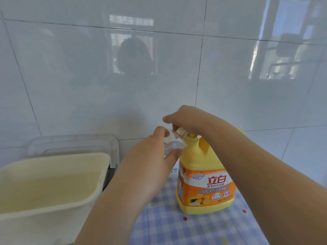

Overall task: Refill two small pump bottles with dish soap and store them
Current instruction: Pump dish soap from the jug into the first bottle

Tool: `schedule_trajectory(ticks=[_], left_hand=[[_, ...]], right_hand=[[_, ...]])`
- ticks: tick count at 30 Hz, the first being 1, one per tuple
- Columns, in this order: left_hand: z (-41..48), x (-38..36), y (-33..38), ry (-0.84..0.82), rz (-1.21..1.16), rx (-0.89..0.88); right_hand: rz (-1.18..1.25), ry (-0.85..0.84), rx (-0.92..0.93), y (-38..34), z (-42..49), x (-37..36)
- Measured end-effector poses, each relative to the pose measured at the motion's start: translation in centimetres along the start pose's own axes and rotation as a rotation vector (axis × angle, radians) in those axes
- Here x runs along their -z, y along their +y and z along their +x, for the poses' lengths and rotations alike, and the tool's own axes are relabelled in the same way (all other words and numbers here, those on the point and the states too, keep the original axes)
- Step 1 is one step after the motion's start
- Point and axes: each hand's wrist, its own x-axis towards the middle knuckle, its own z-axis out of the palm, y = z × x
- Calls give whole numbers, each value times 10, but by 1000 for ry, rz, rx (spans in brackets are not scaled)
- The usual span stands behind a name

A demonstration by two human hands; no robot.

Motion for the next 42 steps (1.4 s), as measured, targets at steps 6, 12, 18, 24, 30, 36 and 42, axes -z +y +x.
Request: schedule_trajectory(ticks=[6, 12, 18, 24, 30, 36, 42], left_hand=[[-1, 0, 2, -10, 19, 1], [-3, 2, 3, -26, 16, -6], [-2, 5, 0, -24, 28, -16], [-1, 6, -1, -7, 64, -30], [-2, 6, 3, 27, -70, -23], [-2, 5, 2, 16, -112, 2], [-1, 2, 3, 8, -95, 14]], right_hand=[[4, -3, 3, 1, 1, 0], [-5, -3, 2, 2, 3, 0], [-59, 26, 4, -1, 4, 0], [-169, 24, 47, -5, 3, 1], [-122, 50, 30, -6, 2, 11], [-49, -64, -27, -6, 4, 10], [-42, -99, -20, -4, 3, 9]])
